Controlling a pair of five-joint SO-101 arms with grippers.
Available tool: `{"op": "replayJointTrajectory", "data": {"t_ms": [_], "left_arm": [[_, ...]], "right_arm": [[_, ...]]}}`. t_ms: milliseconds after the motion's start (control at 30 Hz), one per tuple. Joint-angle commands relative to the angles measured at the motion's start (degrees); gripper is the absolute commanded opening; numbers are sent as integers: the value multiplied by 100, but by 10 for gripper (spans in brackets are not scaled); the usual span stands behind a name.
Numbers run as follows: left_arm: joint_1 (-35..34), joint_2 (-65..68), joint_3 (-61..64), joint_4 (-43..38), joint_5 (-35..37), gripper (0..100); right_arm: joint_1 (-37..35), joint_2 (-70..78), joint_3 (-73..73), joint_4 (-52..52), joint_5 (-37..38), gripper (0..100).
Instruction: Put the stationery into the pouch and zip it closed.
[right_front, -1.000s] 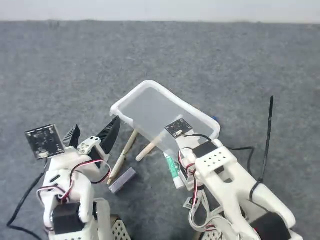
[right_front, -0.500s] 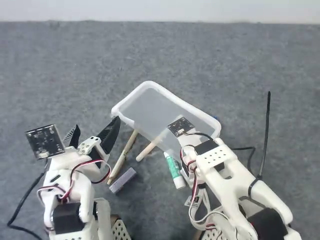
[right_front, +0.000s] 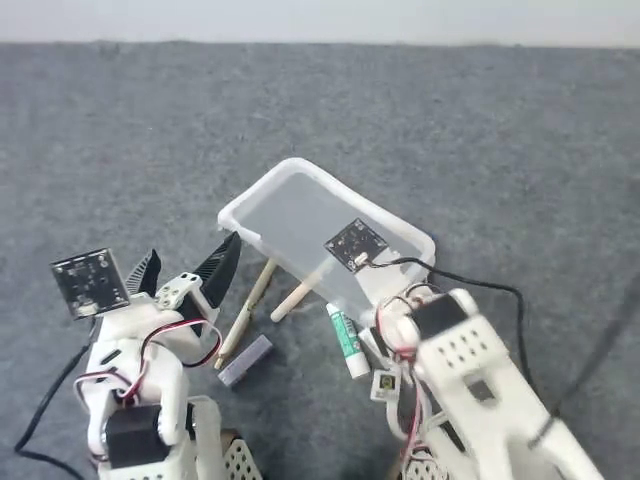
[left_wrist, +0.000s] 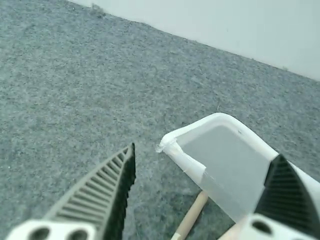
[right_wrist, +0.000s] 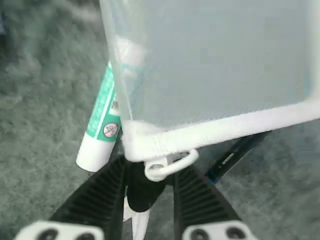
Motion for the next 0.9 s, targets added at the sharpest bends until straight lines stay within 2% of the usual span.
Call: {"op": "replayJointTrajectory", "data": {"t_ms": [0,200,433,633,867], "left_arm": [[-35,-123,-4,-176,35,385],[-35,-123,-13,-176,26,387],[9,-123,-136,-141,26,388],[35,-123,-303,-35,26,388],[862,-123,-541,308,-237,389]], "right_arm": [[4,-1103,-105,22,642,7],[-295,-1859,-132,-374,809,6],[-514,-1886,-132,-1429,809,6],[-637,-1886,-97,-2167,1248,6],[-1112,-1886,-88,-2273,958,6]]}}
